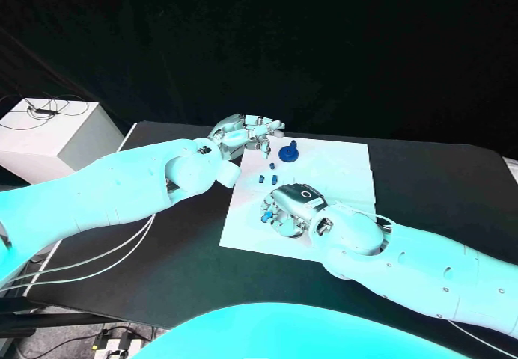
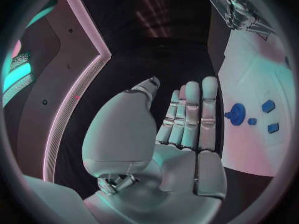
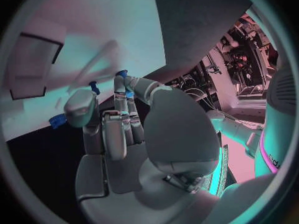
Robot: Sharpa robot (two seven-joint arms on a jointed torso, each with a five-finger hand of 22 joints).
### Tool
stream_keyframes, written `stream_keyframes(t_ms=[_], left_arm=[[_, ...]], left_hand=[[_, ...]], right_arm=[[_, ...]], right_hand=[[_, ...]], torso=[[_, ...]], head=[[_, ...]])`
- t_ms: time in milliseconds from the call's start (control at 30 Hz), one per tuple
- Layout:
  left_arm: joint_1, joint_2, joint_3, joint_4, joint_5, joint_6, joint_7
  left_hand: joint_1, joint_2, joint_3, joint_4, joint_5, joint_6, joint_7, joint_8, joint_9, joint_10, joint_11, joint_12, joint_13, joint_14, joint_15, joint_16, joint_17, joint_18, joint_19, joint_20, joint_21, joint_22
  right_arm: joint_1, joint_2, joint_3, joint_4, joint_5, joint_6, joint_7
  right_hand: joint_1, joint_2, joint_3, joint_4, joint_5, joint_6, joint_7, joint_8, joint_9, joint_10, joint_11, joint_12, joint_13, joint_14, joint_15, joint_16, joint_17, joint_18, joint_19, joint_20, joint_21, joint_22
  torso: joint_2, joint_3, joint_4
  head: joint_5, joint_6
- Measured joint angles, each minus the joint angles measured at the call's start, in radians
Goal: Assemble the parts on the task board
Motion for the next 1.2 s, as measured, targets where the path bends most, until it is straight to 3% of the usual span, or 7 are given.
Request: stream_keyframes(t_ms=[100,167,233,333,600,933,1200], left_arm=[[0.0,0.0,0.0,0.0,0.0,0.0,0.0],[0.0,0.0,0.0,0.0,0.0,0.0,0.0],[0.0,0.0,0.0,0.0,0.0,0.001,-0.001],[0.0,0.0,0.0,0.0,0.0,0.001,-0.001],[0.0,-0.001,0.0,0.001,0.0,0.002,-0.001],[0.0,-0.002,0.0,0.001,0.005,0.008,-0.004],[0.0,-0.002,0.0,0.0,0.008,0.012,-0.006]], left_hand=[[0.0,0.0,0.0,0.0,0.0,0.0,0.0,0.0,0.0,0.0,0.0,0.0,0.0,0.0,0.0,0.0,0.0,0.0,0.0,0.0,0.0,0.0],[0.0,0.0,0.0,0.0,0.0,0.0,0.0,0.0,0.0,0.0,0.0,0.0,0.0,0.0,0.0,0.0,0.0,0.0,0.0,0.0,0.0,0.0],[0.0,0.0,0.0,0.0,0.0,0.0,0.0,0.0,0.0,0.0,0.0,0.0,0.0,0.0,0.0,0.0,0.0,0.0,0.0,0.0,0.0,0.0],[0.0,0.0,-0.007,0.007,-0.004,-0.004,0.004,0.0,0.0,-0.004,-0.004,0.001,0.002,0.0,0.0,0.0,0.002,0.0,0.0,0.0,0.0,0.0],[0.0,0.0,-0.01,0.01,-0.004,-0.004,0.004,0.003,0.0,-0.004,-0.004,0.004,0.002,0.0,0.0,0.0,0.002,0.0,0.0,0.0,0.0,-0.001],[0.0,0.0,-0.012,0.012,-0.004,-0.004,0.004,0.005,0.0,-0.007,0.0,0.004,0.003,0.0,0.0,0.0,0.002,0.0,0.0,0.0,0.0,-0.001],[0.0,0.0,-0.012,0.012,-0.009,-0.007,0.0,0.005,0.0,-0.007,0.0,0.004,0.003,0.0,0.0,0.0,0.003,0.0,0.0,0.0,0.0,-0.001]], right_arm=[[0.0,0.003,0.0,-0.004,0.001,0.001,0.0],[0.0,0.005,0.0,-0.008,0.003,0.002,0.001],[0.0,0.007,0.0,-0.012,0.004,0.003,0.002],[0.0,0.009,0.0,-0.017,0.009,0.007,0.003],[-0.001,0.009,-0.002,-0.021,0.028,0.022,0.004],[-0.001,0.004,-0.002,-0.016,0.051,0.024,0.015],[-0.001,-0.001,-0.002,-0.002,0.065,-0.008,0.025]], right_hand=[[-0.008,-0.008,0.002,-0.004,0.0,-0.027,0.012,0.001,0.001,-0.028,0.01,-0.024,-0.002,0.0,0.004,0.0,-0.002,0.0,-0.006,0.006,-0.006,-0.005],[-0.03,-0.03,-0.012,-0.001,0.001,-0.049,0.021,0.02,0.043,-0.052,0.016,-0.038,-0.009,-0.001,0.011,0.0,-0.003,0.0,-0.009,0.009,-0.015,-0.009],[-0.052,-0.048,-0.021,0.008,0.005,-0.07,0.028,0.016,0.058,-0.07,0.022,-0.044,-0.015,0.0,0.018,0.0,-0.007,0.0,-0.015,0.015,-0.021,-0.014],[-0.077,-0.068,-0.038,0.019,-0.002,-0.101,0.033,-0.013,0.047,-0.083,0.031,-0.044,-0.016,0.0,0.025,0.0,-0.013,0.0,-0.02,0.02,-0.033,-0.022],[-0.104,-0.096,-0.071,0.038,-0.017,-0.123,0.036,-0.032,0.038,-0.103,0.039,-0.044,-0.021,0.0,0.025,0.0,-0.027,0.0,-0.027,0.027,-0.052,-0.034],[-0.101,-0.099,-0.09,0.046,-0.017,-0.125,0.036,-0.032,0.037,-0.131,0.04,-0.044,-0.026,0.0,0.032,-0.004,-0.036,0.0,-0.029,0.029,-0.068,-0.048],[-0.101,-0.099,-0.09,0.046,-0.017,-0.125,0.036,-0.037,0.037,-0.134,0.043,-0.044,-0.027,0.0,0.032,-0.004,-0.036,0.0,-0.03,0.03,-0.07,-0.05]], torso=[[0.0,-0.0001,-0.0007],[0.0,-0.0003,-0.0011],[0.0,-0.0002,-0.0009],[0.0,-0.0009,-0.0001],[0.0,-0.0009,0.001],[0.0,0.0006,-0.0001],[0.001,0.0011,0.0003]], head=[[-0.001,0.0],[-0.001,0.0],[-0.001,0.0],[-0.002,0.0],[-0.001,0.0],[-0.003,0.0],[-0.005,0.0]])
